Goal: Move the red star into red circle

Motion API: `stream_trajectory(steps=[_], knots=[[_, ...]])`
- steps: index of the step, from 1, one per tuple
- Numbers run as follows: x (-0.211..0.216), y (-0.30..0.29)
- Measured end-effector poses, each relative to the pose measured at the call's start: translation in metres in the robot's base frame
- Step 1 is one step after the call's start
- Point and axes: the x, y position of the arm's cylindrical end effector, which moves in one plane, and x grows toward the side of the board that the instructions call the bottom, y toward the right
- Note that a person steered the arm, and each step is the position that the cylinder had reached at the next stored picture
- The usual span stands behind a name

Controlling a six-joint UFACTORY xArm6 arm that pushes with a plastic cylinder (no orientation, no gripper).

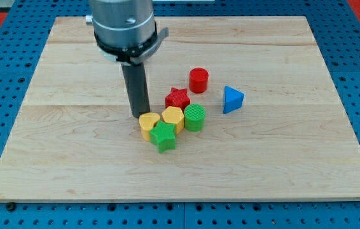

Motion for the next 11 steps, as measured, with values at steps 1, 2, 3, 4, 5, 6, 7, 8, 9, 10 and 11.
stream_trajectory(steps=[1, 2, 3, 4, 5, 6, 7, 8, 9, 10, 11], knots=[[-0.019, -0.009], [-0.046, -0.014], [-0.047, -0.014], [-0.047, -0.016], [-0.047, -0.017], [-0.045, -0.016], [-0.025, -0.014], [-0.017, -0.011], [-0.017, 0.017], [-0.022, 0.045], [-0.033, 0.061]])
